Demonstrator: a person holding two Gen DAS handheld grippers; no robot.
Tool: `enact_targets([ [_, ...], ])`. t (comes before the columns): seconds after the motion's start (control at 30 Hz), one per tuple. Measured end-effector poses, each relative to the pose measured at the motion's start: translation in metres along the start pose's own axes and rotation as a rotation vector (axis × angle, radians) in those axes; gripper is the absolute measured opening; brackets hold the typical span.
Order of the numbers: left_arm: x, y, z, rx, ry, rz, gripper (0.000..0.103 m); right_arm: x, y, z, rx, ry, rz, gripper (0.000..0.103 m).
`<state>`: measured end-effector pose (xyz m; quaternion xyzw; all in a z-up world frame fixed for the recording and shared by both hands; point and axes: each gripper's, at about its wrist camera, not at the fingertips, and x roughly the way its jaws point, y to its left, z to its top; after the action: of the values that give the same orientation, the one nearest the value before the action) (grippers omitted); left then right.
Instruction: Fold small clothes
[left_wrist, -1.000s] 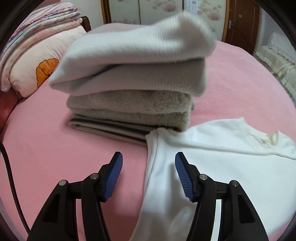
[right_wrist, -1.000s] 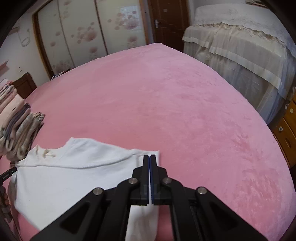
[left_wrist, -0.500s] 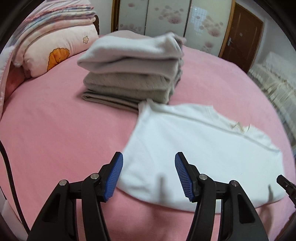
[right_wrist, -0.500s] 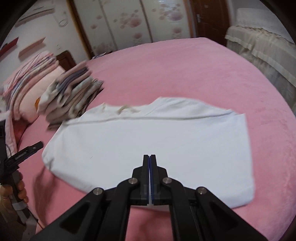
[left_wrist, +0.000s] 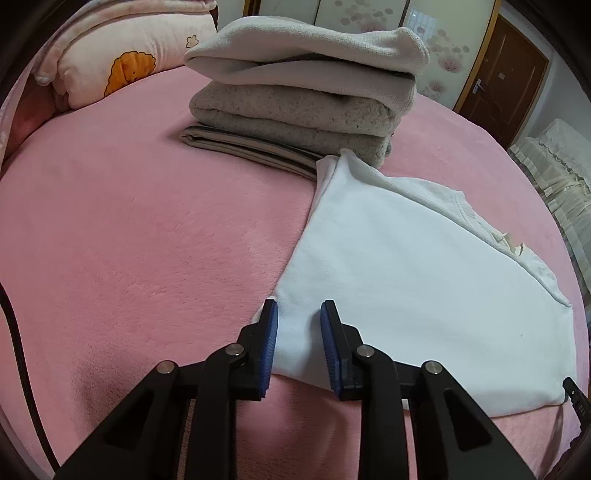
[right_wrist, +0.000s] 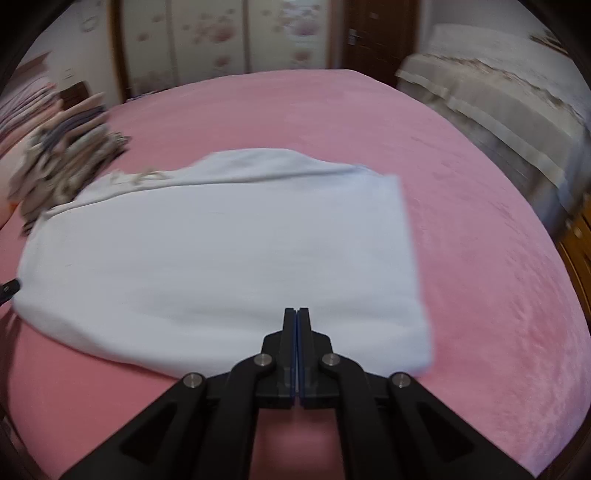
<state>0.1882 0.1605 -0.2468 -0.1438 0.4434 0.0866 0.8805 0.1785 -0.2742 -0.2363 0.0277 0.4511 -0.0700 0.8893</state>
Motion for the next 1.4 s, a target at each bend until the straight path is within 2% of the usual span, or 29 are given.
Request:
enact_targets([
  [0.13,0.001,-0.001,-0.003,0.014,-0.008,-0.002,0.023,0.003,-0.026,-0.011,0.041,0.011,0.024,0.0],
  [0.23,0.003,0.002,-0.003,0.008,-0.003,-0.014,0.021,0.005,-0.02,-0.015,0.001,0.004,-0.003,0.0],
  [0.4,0.006,0.0,-0.004,0.035,-0.005,-0.005,0.021,0.011,-0.024,-0.013,0.058,0.019,0.018,0.0],
  [0.53,0.003,-0.003,0.0,0.046,0.014,-0.002,0.022,0.009,-0.021,-0.012,0.028,0.025,-0.002,0.0],
  [0.57,0.0,-0.004,0.002,0.046,0.022,-0.002,0.024,0.007,-0.019,-0.011,0.019,0.027,-0.009,0.0],
  [0.63,-0.007,-0.006,0.006,0.032,0.035,-0.028,0.037,0.002,-0.017,-0.008,0.019,0.03,-0.007,0.0],
  [0.7,-0.019,-0.006,0.008,0.001,0.025,-0.019,0.075,-0.006,-0.017,-0.005,0.036,0.025,0.012,0.0],
  [0.73,-0.028,-0.005,0.009,-0.018,0.002,-0.003,0.079,-0.012,-0.016,-0.004,0.048,0.016,0.028,0.0],
  [0.8,-0.044,-0.003,0.01,-0.043,-0.039,-0.023,0.08,-0.024,-0.012,-0.002,0.057,-0.006,0.052,0.0],
  [1.0,-0.079,0.018,0.011,-0.146,-0.04,-0.085,0.08,-0.06,0.016,0.0,0.037,-0.07,0.137,0.002],
  [1.23,-0.075,0.038,-0.016,-0.303,0.096,-0.201,0.08,-0.087,0.057,-0.005,-0.03,-0.112,0.211,0.002],
  [1.4,-0.064,0.029,-0.036,-0.306,0.15,-0.203,0.08,-0.09,0.082,-0.01,-0.074,-0.102,0.248,0.002],
])
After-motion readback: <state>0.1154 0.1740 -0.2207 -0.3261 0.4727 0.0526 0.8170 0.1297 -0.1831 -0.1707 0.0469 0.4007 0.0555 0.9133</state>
